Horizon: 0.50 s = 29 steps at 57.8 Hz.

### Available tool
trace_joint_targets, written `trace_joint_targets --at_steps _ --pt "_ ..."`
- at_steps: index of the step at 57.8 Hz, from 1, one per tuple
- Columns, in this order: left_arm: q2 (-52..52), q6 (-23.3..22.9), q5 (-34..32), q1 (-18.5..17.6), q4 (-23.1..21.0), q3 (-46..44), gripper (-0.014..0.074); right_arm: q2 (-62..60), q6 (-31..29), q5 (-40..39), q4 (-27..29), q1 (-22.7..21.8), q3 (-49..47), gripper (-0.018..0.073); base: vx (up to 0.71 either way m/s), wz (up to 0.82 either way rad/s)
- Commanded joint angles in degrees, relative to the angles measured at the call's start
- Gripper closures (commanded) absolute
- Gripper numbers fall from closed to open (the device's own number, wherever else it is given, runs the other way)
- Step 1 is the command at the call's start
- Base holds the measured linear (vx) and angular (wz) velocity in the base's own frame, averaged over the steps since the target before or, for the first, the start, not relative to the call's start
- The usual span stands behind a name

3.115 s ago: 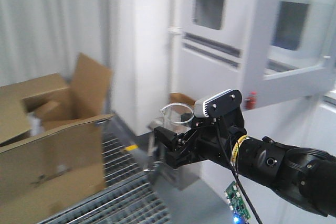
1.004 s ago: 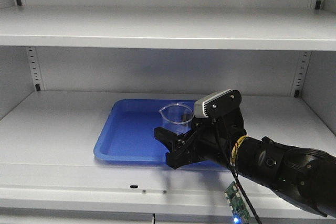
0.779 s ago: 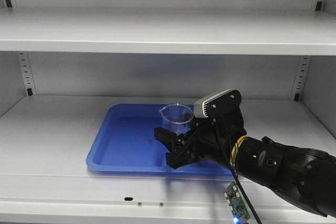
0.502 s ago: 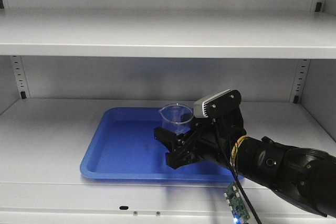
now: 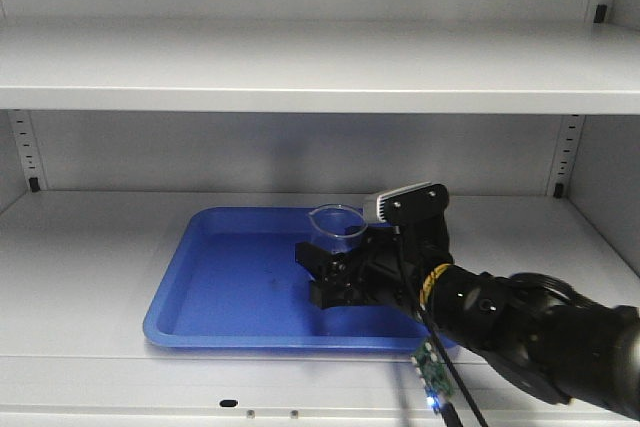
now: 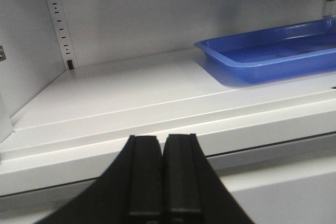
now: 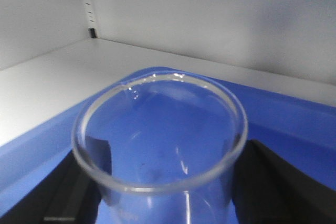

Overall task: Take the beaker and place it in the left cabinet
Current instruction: 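Lower the beaker onto the blue tray and open the right gripper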

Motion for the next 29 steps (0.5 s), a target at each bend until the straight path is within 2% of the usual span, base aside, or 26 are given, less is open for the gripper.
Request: trace_joint_targets --at_steps 1,12,29 --pt "-0.99 -0.15 -4.82 -0.03 -0.18 0.90 0.0595 -0.34 -0.98 -1.56 2.00 -0.29 -5.26 0.0564 0.00 0.00" --pt "-0.99 -0.15 -4.82 -0.03 -0.18 0.90 0.0595 3.29 -0.91 6.49 1.95 -0.23 -9.36 0.0559 0.00 0.00" --pt "-0.99 -0.15 -4.82 -0.03 -0.18 0.90 0.0595 4.46 -0.91 7.20 1.95 -0.23 -9.30 0.0526 0.00 0.00"
